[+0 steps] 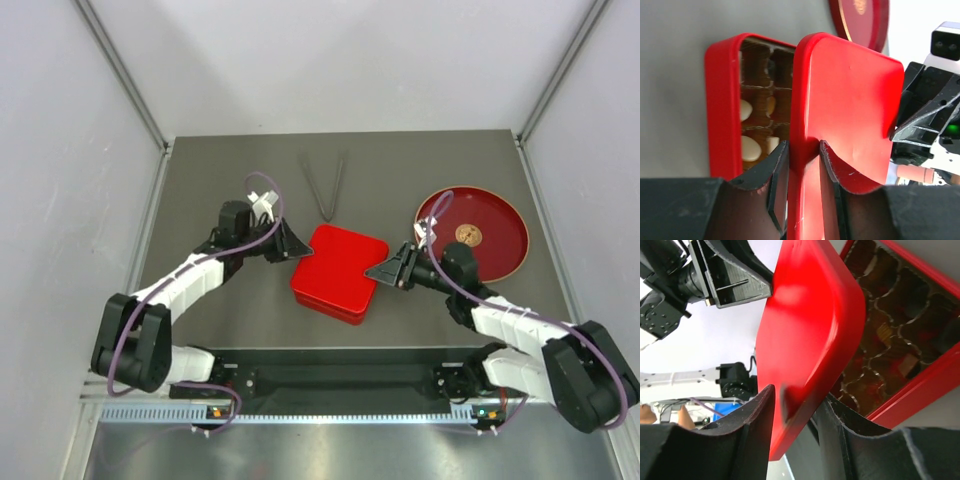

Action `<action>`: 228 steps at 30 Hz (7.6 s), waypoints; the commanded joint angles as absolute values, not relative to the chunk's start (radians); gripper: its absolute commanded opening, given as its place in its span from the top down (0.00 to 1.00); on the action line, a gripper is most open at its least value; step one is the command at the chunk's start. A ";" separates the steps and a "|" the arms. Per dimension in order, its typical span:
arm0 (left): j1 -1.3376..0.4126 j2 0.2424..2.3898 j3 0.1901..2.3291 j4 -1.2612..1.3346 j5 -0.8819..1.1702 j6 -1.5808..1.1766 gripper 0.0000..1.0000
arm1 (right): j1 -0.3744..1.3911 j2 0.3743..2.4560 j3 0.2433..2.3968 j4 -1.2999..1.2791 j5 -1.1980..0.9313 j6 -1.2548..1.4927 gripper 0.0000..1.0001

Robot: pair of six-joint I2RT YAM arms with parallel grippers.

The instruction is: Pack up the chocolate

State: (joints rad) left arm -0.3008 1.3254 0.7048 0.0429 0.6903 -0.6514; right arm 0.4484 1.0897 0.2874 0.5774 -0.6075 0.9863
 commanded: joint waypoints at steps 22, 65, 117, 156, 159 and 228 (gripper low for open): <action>-0.296 1.480 0.752 0.066 0.548 -0.557 0.71 | 0.434 1.270 0.350 0.726 -0.584 0.873 0.62; -0.333 1.476 0.765 0.055 0.549 -0.541 0.57 | 0.402 1.194 0.341 0.543 -0.476 0.775 0.69; -0.476 1.542 0.856 -0.026 0.388 -0.465 0.63 | 0.526 0.980 0.376 0.143 -0.135 0.864 0.55; -0.502 1.549 0.923 -0.097 0.261 -0.425 0.65 | 0.706 1.111 0.377 0.232 0.071 1.023 0.49; -0.511 1.539 0.920 -0.092 0.278 -0.429 0.64 | 0.709 1.103 0.361 0.253 0.080 1.031 0.49; -0.589 1.448 0.988 -0.416 0.035 -0.525 0.55 | 0.761 0.997 0.133 0.253 0.301 1.127 0.83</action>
State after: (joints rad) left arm -0.5903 1.4258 1.0363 -0.4141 0.0002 -0.5320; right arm 0.7567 0.9874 0.1764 0.3809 0.2424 1.1709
